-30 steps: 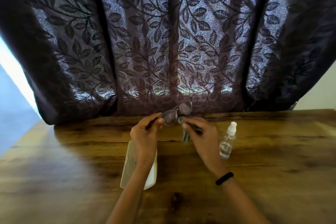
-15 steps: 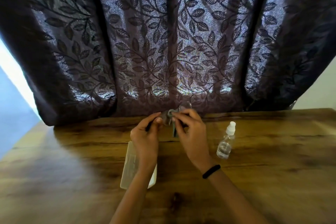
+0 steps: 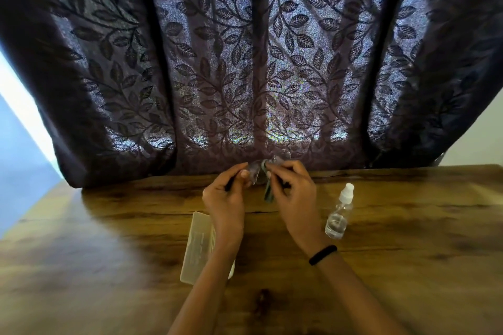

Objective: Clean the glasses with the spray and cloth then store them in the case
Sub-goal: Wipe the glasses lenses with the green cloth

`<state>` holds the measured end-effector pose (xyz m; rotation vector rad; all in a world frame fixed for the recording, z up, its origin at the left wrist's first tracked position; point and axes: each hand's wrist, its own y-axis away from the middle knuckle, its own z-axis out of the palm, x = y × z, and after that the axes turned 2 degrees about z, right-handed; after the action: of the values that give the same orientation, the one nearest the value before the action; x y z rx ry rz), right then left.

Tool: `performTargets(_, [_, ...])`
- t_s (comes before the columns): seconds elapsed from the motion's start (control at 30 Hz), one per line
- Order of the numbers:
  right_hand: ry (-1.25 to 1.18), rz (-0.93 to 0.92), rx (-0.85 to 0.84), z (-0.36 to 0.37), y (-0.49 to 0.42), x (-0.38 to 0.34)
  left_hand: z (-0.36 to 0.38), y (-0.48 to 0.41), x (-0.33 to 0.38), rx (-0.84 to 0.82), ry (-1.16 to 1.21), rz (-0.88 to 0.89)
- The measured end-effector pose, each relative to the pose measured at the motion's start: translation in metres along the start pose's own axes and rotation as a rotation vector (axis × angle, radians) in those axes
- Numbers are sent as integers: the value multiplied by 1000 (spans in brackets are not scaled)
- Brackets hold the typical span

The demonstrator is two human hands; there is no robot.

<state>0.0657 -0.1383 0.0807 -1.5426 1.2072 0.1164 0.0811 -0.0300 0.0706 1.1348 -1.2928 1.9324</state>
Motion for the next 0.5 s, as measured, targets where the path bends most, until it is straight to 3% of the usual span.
performTargets(0.17, [3,-118,-73,5,4,-11,-1,2,-3,-8,17,-18])
performTargets(0.33, [30,23,-9,0,-4,-2,-4,2,1,1,-24,46])
performTargets(0.5, [32,-105,-71,8,5,-17,-3,4,0,-4,5,23])
